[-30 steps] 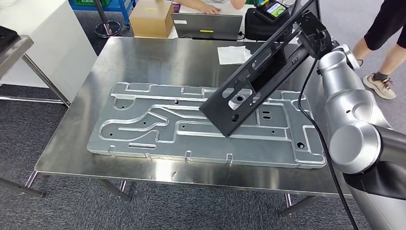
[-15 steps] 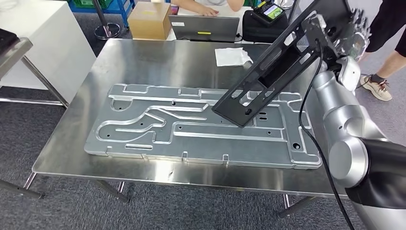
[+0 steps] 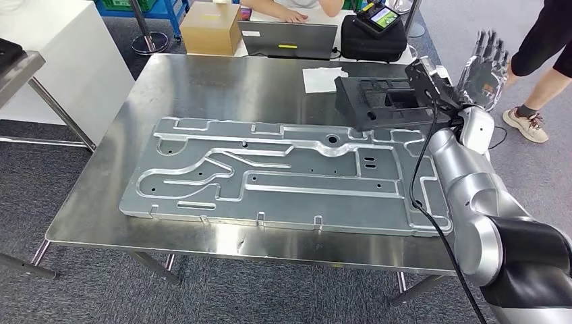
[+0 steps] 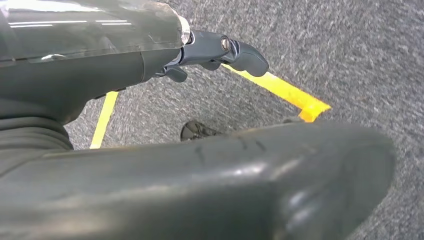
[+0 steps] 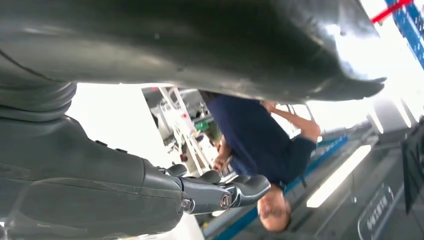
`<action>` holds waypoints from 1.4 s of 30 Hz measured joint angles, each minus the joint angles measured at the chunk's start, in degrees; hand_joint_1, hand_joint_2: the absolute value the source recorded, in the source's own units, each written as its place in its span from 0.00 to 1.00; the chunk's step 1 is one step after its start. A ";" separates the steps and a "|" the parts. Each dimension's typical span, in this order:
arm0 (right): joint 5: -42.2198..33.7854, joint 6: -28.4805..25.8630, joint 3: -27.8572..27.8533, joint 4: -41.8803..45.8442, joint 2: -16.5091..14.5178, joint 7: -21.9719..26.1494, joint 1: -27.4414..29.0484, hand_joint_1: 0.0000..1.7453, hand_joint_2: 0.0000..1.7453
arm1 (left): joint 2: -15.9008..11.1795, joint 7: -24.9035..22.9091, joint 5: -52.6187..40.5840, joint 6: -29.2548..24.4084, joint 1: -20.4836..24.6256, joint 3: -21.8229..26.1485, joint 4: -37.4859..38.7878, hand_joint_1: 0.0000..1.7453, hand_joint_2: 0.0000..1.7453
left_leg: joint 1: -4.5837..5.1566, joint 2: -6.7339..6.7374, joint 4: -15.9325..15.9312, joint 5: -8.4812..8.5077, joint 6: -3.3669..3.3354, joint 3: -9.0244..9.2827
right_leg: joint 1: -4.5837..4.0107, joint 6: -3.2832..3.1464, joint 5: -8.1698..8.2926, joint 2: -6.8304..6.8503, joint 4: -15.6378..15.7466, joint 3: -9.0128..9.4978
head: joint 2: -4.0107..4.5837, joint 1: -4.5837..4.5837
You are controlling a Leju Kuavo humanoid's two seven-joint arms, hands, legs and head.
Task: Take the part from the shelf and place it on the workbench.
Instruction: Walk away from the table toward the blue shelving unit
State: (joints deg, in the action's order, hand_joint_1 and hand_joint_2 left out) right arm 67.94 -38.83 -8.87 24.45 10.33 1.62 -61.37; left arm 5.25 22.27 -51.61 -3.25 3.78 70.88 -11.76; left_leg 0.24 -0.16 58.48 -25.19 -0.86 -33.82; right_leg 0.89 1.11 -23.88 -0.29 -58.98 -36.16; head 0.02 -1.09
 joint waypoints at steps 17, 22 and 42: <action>-8.87 4.34 -1.32 -3.39 1.44 2.81 -0.40 0.00 0.00 | 0.13 0.32 -0.57 0.30 -0.12 0.39 0.00 0.00 0.00 | 0.10 -0.02 1.04 -0.44 0.63 -0.80 | 0.25 -0.63 -0.79 0.25 -0.03 0.71 | 0.00 0.02; -12.53 6.56 -2.11 -3.37 1.95 5.65 -0.36 0.00 0.00 | 0.21 0.24 -0.58 0.35 -0.18 0.47 0.00 0.00 0.00 | -0.45 0.00 16.28 -7.62 1.72 -7.68 | 0.42 -1.45 -0.67 0.31 0.20 0.75 | 0.00 0.00; -79.87 37.05 3.61 21.30 2.98 21.46 17.17 0.00 0.00 | 0.84 1.61 3.29 1.44 -0.40 5.29 0.00 0.00 0.00 | 0.16 -0.23 0.07 1.94 -1.28 -1.62 | 0.16 0.88 -4.38 0.27 -3.94 1.80 | 0.00 0.04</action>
State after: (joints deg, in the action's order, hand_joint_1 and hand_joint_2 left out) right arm -11.93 -1.78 -5.26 45.75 13.31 23.08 -44.19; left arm 6.09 23.88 -48.33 -1.81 3.38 76.17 -11.76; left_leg 0.40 -0.39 58.55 -23.25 -2.14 -35.43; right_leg 1.05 1.99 -28.26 -0.02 -62.92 -34.35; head 0.02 -1.05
